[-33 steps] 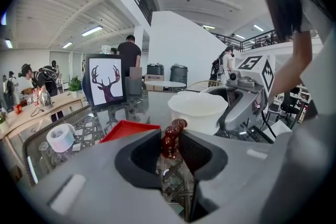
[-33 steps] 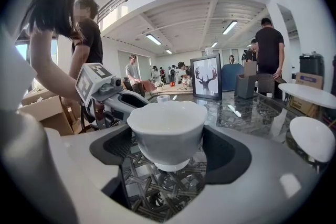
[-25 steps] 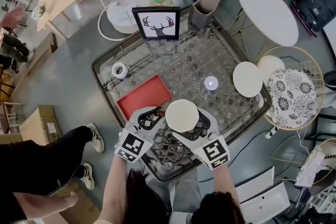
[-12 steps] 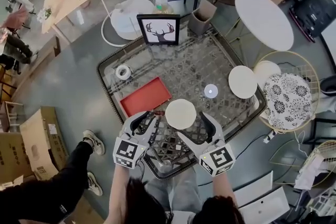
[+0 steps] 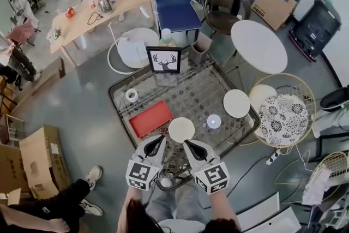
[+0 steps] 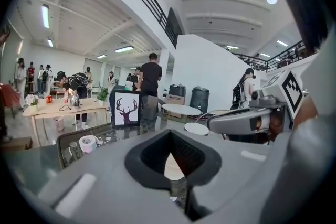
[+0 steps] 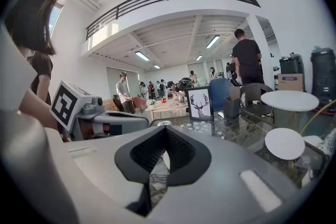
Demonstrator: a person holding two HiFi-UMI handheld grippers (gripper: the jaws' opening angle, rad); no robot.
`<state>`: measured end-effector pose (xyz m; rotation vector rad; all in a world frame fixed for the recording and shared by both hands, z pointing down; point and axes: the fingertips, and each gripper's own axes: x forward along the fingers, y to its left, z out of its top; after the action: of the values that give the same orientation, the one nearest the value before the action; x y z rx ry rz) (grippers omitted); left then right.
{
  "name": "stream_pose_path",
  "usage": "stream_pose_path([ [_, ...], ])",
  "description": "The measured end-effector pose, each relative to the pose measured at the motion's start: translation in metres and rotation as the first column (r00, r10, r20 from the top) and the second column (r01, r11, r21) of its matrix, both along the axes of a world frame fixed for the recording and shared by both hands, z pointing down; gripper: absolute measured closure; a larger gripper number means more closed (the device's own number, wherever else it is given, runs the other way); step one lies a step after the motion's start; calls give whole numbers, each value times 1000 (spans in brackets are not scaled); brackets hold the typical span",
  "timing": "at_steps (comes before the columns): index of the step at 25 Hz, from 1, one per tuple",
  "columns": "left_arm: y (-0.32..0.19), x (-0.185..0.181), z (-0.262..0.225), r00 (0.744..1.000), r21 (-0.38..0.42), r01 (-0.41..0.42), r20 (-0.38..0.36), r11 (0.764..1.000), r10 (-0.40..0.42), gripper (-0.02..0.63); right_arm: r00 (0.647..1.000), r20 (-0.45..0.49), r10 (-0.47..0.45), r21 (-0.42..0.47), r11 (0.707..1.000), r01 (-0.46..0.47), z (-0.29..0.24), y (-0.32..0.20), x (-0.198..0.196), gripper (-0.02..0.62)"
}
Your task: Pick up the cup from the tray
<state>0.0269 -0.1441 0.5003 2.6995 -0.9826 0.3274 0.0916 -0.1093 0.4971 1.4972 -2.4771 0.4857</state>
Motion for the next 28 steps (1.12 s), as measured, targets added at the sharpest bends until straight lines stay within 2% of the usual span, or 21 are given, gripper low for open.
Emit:
stream_pose_path([
  [8,21,-5,-44,999,59,-35,19,998,34,606,1000,10,-8,37,999,7,-42,18,-15,574],
  [13,37,-6,-69,998,99,-58,35,993,55,606,997,72,20,58,998,-25,-68,28,-19,574],
  [18,51,-9,-84,998,122,-53,36,991,49,606,999,-36,0,84,996,3,-79,38,-32,574],
  [22,52,-17,-93,999,127,-35,-7,991,36,606,999,-46,0,89,996,4,-86,42,-36,574],
  [28,58,-25,-108,999,138,-30,-33,990,35,606,999,-37,30,91,995,-27,-90,53,-41,574],
])
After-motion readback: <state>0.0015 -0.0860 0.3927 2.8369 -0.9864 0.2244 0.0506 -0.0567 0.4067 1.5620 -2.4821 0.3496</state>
